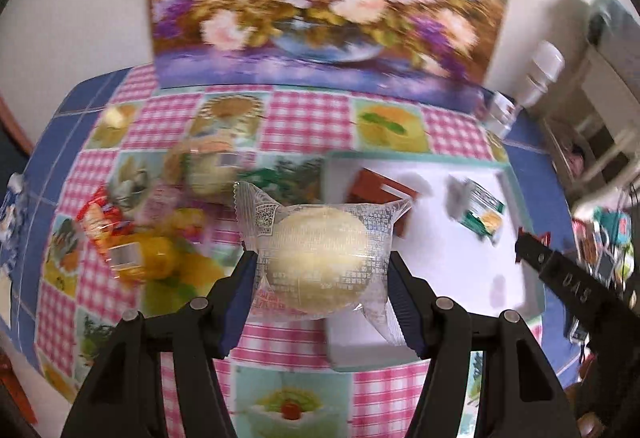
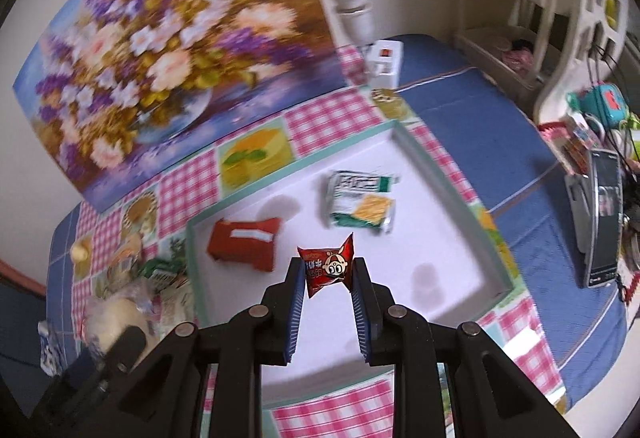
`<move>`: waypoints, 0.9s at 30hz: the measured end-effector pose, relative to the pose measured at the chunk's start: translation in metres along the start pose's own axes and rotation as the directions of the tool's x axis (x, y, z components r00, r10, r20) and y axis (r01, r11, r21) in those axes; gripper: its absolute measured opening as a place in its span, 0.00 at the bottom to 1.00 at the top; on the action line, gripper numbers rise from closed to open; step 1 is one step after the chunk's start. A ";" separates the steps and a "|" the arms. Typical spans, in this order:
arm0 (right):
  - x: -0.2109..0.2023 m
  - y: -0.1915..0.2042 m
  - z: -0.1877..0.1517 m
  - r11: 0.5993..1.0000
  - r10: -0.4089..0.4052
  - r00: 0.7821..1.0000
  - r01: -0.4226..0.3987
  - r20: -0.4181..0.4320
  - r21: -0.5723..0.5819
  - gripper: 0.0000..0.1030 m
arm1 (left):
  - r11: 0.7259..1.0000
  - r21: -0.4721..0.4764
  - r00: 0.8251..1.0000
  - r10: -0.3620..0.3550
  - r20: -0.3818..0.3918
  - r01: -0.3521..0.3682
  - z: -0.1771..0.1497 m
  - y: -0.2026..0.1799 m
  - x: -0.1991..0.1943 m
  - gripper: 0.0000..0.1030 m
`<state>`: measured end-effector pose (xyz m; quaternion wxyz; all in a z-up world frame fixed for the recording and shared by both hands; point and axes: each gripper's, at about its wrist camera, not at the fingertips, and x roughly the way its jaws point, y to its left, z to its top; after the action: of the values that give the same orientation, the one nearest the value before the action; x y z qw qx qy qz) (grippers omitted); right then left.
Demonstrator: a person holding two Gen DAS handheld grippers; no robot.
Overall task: Organize snacks
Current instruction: 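Carry the bun and red candy over the white tray, lower the bun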
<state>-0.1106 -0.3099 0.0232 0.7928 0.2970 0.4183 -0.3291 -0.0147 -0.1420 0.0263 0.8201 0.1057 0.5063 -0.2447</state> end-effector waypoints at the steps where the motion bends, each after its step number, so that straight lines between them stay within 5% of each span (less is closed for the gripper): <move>1: 0.000 -0.006 0.002 1.000 -0.007 1.000 0.007 0.002 0.012 0.24 | 1.000 0.016 1.000 0.003 -0.004 -0.003 -0.002 -0.006 0.003 0.63; 11: 0.011 -0.038 0.003 0.997 -0.061 0.998 0.062 -0.016 0.048 0.24 | 0.997 0.076 0.998 -0.024 -0.058 0.028 -0.013 -0.040 0.030 0.63; 19: 0.068 -0.049 -0.014 0.994 -0.091 0.980 0.101 -0.180 0.048 0.24 | 0.995 0.101 0.993 -0.002 -0.118 0.014 -0.021 -0.048 0.061 0.63; 27: 0.089 -0.056 -0.019 0.991 -0.105 0.967 0.122 -0.231 0.057 0.24 | 0.990 0.139 0.989 0.015 -0.149 0.006 -0.025 -0.057 0.082 0.64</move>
<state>-0.1244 -0.3539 -0.0732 0.7086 0.3359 0.5108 -0.3522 -0.0331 -0.2043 -0.0530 0.7709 0.1819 0.5478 -0.2692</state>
